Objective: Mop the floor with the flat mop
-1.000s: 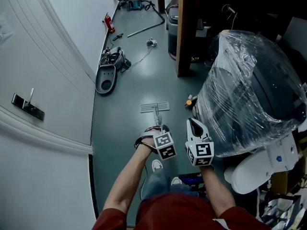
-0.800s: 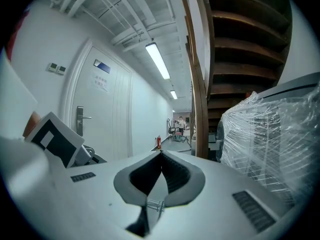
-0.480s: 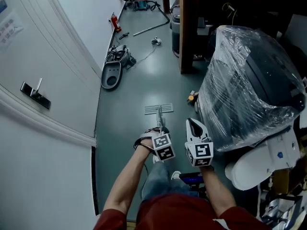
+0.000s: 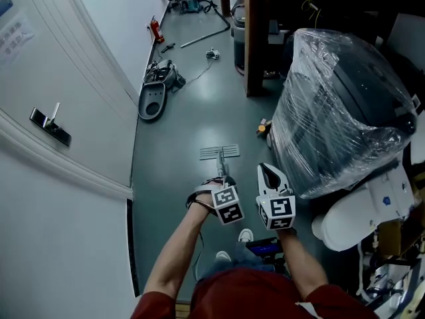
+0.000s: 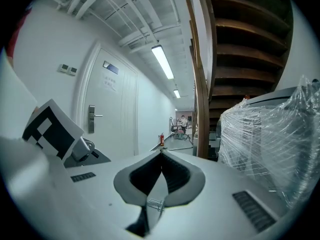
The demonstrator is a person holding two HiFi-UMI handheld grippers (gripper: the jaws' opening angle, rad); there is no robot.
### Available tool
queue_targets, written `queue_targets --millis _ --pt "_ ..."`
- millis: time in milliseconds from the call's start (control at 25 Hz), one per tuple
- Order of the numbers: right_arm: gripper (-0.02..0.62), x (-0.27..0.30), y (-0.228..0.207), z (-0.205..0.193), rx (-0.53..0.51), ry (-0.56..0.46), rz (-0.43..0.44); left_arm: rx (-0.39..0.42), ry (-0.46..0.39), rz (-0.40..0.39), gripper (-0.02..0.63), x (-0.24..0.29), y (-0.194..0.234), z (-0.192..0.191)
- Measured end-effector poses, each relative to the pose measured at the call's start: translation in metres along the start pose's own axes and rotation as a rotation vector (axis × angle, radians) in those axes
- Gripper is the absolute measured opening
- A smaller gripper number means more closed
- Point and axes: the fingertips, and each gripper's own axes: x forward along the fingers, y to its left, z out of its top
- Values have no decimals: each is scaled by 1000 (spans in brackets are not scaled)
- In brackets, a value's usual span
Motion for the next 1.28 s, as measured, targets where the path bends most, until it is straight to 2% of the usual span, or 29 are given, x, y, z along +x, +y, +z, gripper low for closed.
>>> queue_targets --millis 360,680,1080,1280 --pt "17 -33 67 -6 -22 20 -1 24 -21 -10 57 -30 -43 -39" --pt "17 -68 101 -7 -26 13 -21 33 -37 -18 57 -49 -82 -51" --pt "17 -135 113 -21 -16 23 -75 63 -34 -28 61 -60 -140 -48" --pt "17 -166 112 -28 -9 15 -63 52 -26 -34 61 -66 -174 -36"
